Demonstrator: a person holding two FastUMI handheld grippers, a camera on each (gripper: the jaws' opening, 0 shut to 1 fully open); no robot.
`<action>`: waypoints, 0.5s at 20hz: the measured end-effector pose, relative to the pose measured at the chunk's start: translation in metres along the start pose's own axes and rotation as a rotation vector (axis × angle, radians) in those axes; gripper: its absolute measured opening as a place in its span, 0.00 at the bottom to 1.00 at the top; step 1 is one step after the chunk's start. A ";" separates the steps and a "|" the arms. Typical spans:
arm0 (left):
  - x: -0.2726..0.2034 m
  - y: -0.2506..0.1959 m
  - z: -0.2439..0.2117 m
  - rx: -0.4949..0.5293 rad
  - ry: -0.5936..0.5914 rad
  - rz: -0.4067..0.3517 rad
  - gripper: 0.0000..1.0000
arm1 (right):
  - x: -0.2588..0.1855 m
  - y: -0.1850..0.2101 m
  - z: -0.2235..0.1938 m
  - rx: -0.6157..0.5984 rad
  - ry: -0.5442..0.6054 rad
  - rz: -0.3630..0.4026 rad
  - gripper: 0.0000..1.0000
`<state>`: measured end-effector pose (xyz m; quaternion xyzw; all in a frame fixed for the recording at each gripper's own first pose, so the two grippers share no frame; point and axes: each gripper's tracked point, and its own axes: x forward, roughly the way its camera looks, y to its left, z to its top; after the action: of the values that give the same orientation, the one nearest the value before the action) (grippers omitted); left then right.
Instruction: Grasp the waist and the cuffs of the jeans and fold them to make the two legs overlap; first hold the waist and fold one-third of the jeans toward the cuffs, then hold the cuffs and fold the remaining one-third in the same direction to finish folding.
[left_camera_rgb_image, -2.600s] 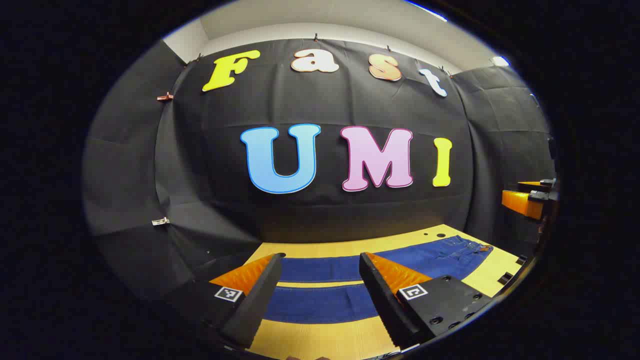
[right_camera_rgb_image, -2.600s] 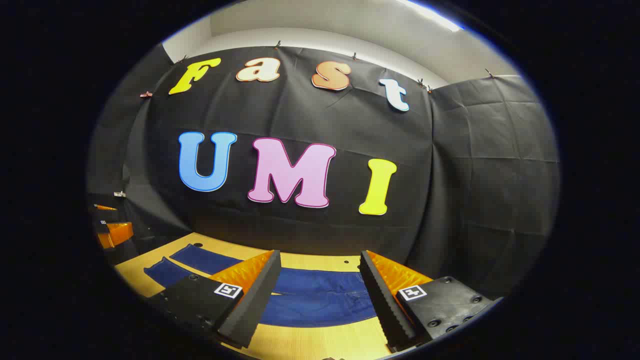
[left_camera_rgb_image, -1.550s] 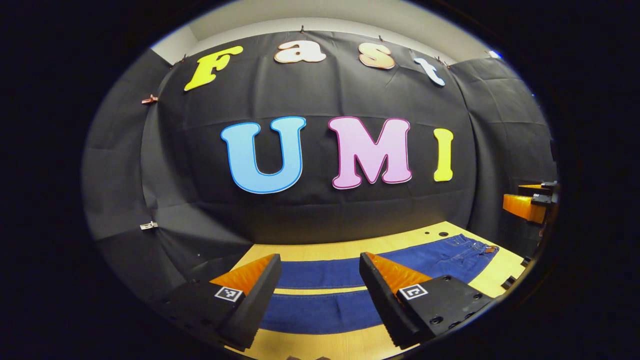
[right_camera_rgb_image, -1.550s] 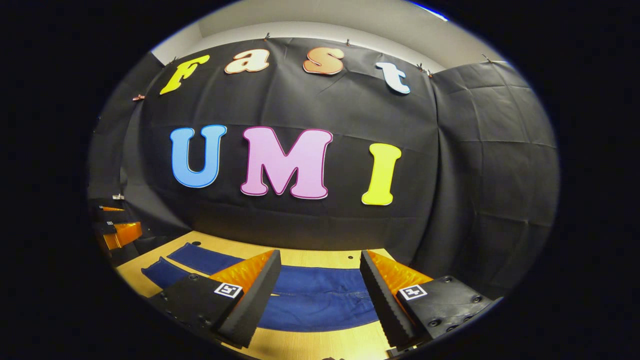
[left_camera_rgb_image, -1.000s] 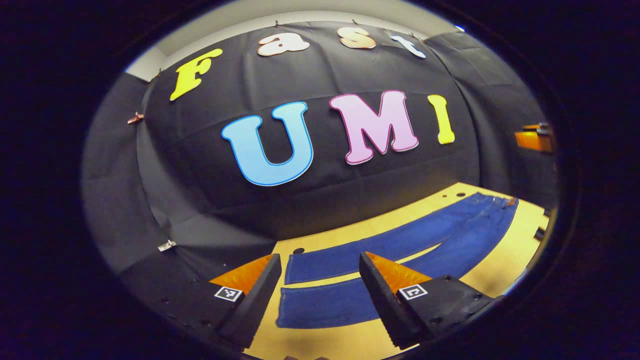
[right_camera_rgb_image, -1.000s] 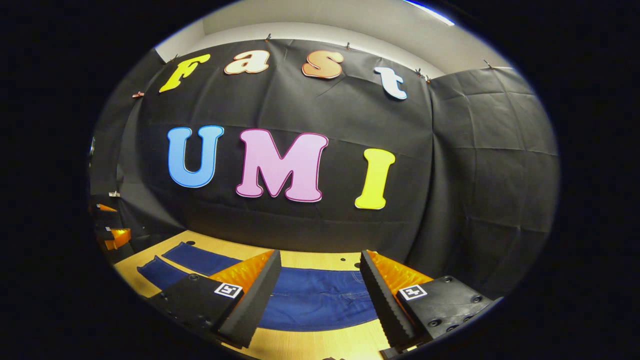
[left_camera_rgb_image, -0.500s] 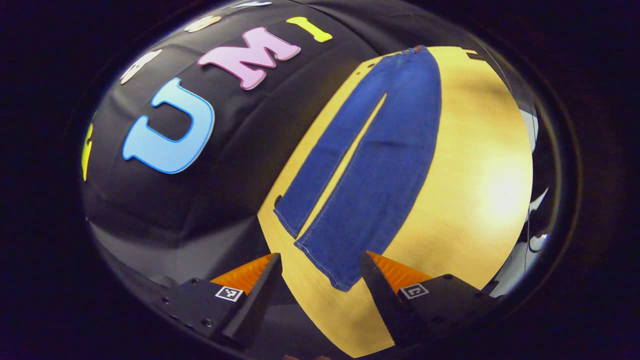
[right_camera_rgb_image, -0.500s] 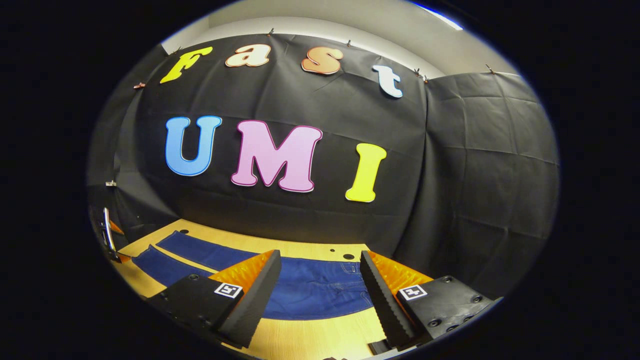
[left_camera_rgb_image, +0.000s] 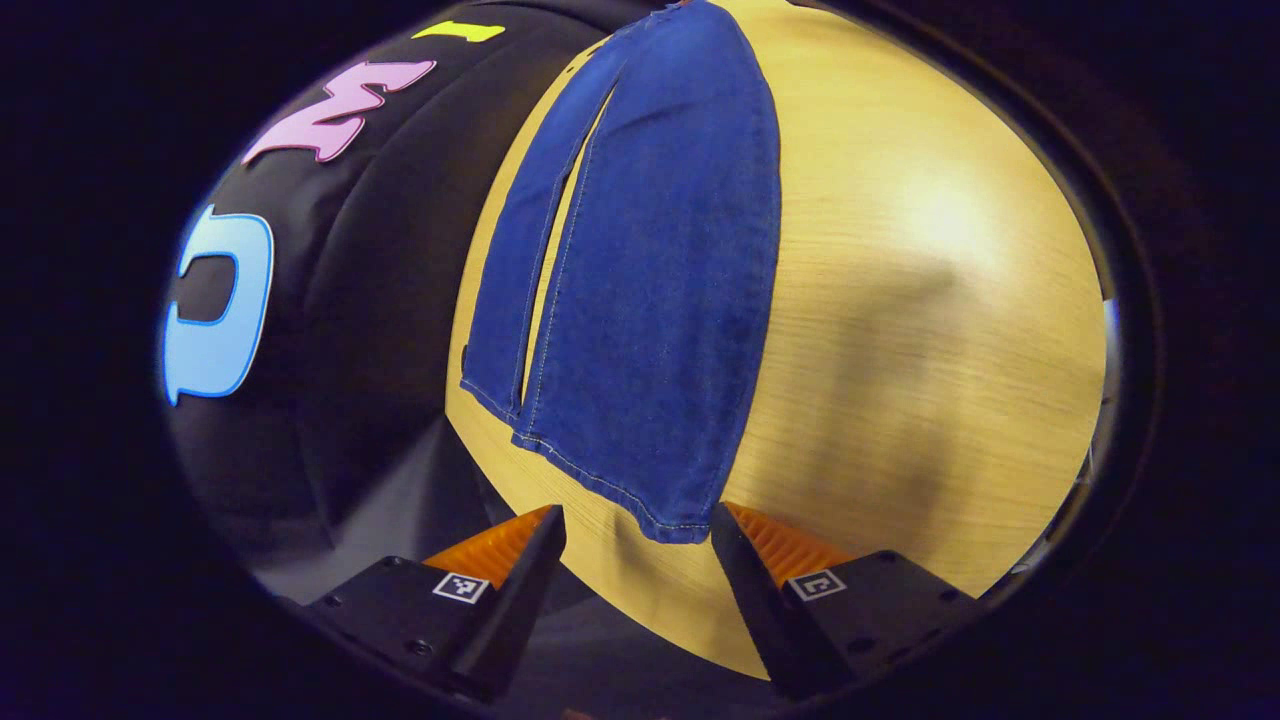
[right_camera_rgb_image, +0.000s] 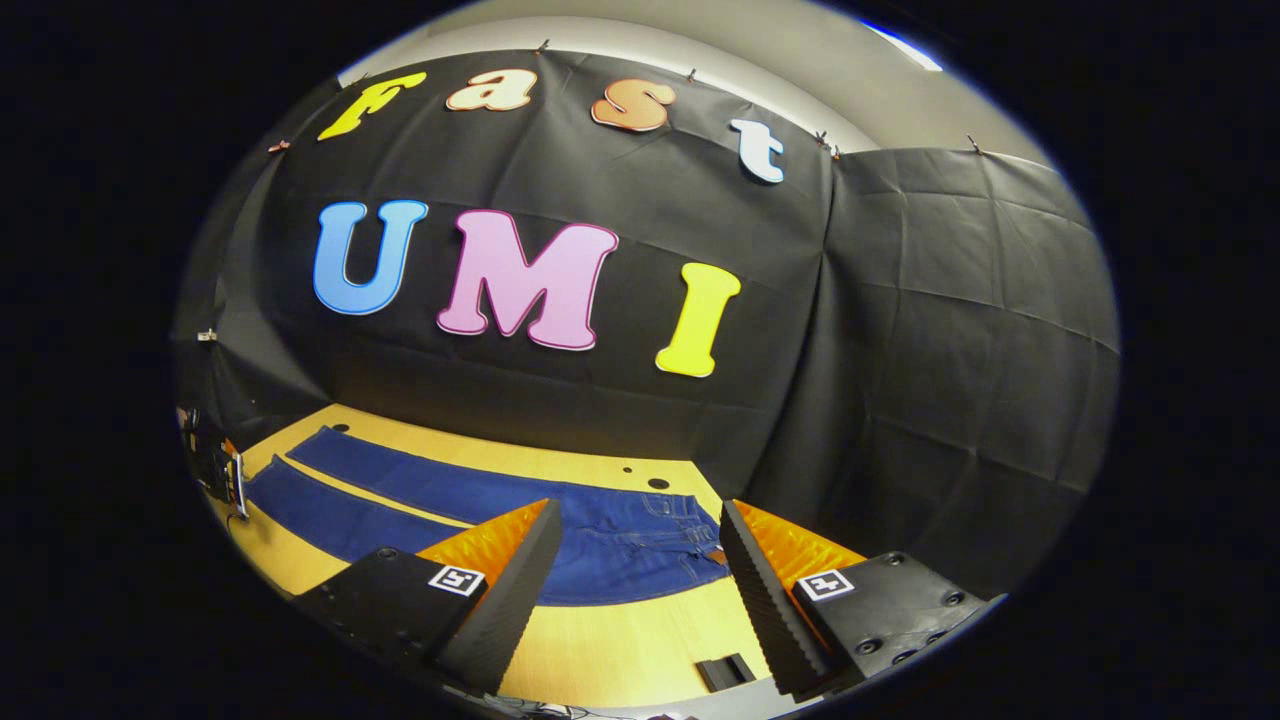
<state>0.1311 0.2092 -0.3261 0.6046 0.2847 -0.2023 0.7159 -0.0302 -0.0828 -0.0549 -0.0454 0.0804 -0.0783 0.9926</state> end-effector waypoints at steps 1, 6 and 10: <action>0.003 0.001 0.001 0.001 -0.001 -0.002 0.92 | -0.002 -0.003 -0.002 0.000 0.005 -0.008 0.98; 0.027 0.008 0.011 0.031 0.003 -0.038 0.69 | 0.004 -0.019 -0.019 -0.053 0.031 -0.032 0.96; 0.041 0.008 0.012 0.009 0.027 -0.056 0.36 | 0.030 -0.035 -0.019 -0.099 0.021 -0.043 0.96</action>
<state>0.1694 0.2013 -0.3455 0.6022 0.3103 -0.2154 0.7033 -0.0090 -0.1235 -0.0744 -0.0953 0.0936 -0.0958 0.9864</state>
